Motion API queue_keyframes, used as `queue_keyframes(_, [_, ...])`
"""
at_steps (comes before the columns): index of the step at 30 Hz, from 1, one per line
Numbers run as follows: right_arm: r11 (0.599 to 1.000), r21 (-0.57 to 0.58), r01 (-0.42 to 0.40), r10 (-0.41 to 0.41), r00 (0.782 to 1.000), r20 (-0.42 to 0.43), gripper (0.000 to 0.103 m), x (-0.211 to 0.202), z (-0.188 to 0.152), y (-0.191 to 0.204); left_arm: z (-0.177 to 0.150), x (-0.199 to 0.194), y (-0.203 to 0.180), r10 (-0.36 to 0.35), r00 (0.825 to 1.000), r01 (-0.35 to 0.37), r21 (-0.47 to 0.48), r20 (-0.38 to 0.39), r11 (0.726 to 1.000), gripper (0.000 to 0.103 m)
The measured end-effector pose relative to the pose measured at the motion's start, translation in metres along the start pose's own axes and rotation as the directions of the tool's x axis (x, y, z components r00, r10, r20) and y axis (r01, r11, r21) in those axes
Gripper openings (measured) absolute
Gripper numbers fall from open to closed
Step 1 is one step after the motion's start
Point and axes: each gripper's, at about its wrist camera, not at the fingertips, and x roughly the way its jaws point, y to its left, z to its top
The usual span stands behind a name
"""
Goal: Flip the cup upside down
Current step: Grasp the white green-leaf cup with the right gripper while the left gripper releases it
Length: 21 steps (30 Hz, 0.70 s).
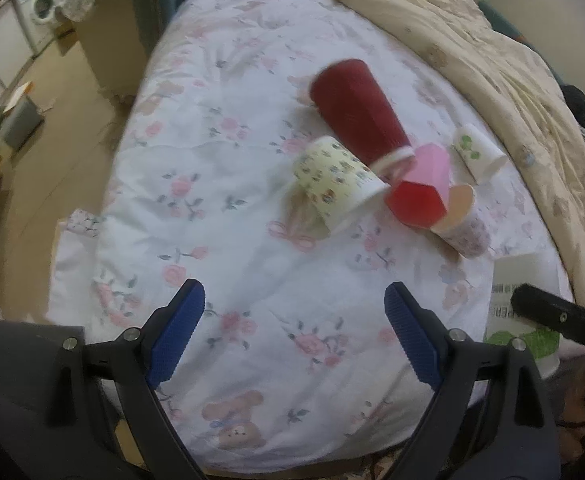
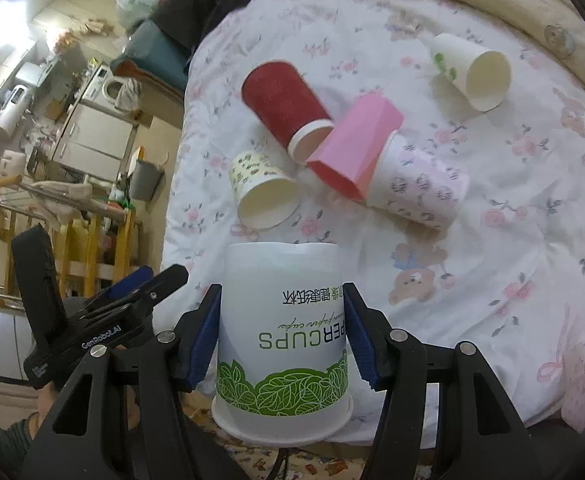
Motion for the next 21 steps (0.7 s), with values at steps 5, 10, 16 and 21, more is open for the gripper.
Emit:
queue_keyframes(5, [0.999, 0.025, -0.028, 0.026, 0.998, 0.064, 0.060, -0.009, -0.007, -0.014, -0.003, -0.003, -0.009, -0.004, 1.000, 0.003, 0.033, 0.031, 0.999, 0.089])
queue_keyframes(10, [0.999, 0.037, -0.028, 0.024, 0.994, 0.105, 0.060, -0.009, -0.002, -0.023, -0.005, 0.001, -0.018, -0.021, 1.000, 0.021, 0.070, 0.007, 0.997, 0.089])
queue_keyframes(16, [0.999, 0.041, -0.013, 0.009, 0.996, 0.094, 0.060, -0.002, -0.002, -0.025, -0.010, -0.013, -0.039, -0.098, 0.994, 0.088, 0.165, 0.049, 0.982, 0.089])
queue_keyframes(21, [0.999, 0.025, -0.028, 0.026, 0.994, 0.102, 0.060, -0.002, -0.002, -0.019, -0.018, -0.029, -0.059, -0.256, 0.966, 0.238, 0.250, 0.041, 0.939, 0.089])
